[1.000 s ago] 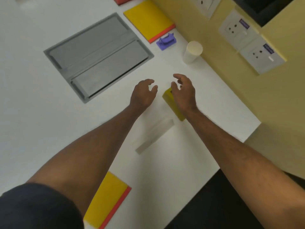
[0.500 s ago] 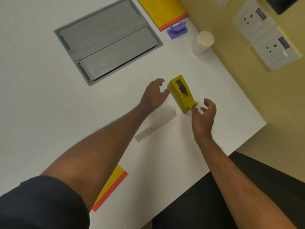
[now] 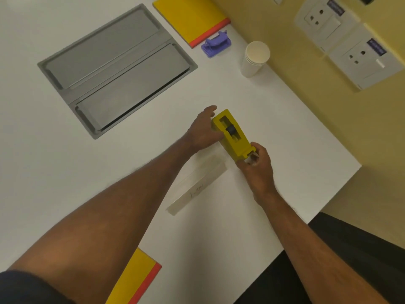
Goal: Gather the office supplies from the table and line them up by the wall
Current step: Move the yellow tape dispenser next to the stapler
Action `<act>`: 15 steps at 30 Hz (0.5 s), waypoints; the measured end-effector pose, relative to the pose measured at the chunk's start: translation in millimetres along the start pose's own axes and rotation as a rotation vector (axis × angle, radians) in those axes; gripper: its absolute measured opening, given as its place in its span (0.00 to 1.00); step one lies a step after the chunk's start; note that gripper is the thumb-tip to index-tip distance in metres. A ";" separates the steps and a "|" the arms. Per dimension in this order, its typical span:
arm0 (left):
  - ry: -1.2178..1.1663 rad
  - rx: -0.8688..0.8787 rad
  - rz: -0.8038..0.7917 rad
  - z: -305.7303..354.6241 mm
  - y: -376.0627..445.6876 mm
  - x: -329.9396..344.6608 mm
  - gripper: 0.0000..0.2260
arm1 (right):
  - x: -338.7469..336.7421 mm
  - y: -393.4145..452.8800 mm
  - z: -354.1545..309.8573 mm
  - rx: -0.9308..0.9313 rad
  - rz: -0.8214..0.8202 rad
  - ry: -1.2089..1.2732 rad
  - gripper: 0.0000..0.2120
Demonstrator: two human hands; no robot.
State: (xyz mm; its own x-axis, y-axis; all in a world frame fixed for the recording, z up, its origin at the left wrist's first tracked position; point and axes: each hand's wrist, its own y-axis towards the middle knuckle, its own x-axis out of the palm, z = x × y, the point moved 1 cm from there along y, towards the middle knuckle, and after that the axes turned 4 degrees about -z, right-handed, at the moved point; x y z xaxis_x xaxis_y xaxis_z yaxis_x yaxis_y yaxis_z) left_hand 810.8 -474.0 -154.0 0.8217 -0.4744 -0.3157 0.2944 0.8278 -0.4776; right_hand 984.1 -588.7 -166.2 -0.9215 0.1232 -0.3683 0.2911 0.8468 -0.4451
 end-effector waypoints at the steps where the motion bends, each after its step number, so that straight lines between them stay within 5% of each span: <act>1: -0.004 -0.001 -0.007 -0.4 0.8 1.2 0.37 | 0.9 1.2 -1.0 -0.024 0.000 -0.015 0.28; 7: -0.039 0.035 0.103 -10.7 -0.7 9.6 0.25 | 1.2 6.6 1.4 -0.080 -0.011 -0.023 0.28; 15: -0.347 -0.002 0.117 -8.3 -1.6 7.2 0.21 | -5.4 9.5 -8.1 -0.112 0.000 -0.018 0.24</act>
State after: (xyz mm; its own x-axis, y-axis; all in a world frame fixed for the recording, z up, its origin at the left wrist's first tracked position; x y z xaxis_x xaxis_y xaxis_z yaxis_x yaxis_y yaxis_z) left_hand 812.2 -481.2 -162.3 0.9666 -0.2460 -0.0715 0.1876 0.8698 -0.4563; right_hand 989.8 -577.2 -161.8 -0.9166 0.1147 -0.3829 0.2593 0.8996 -0.3514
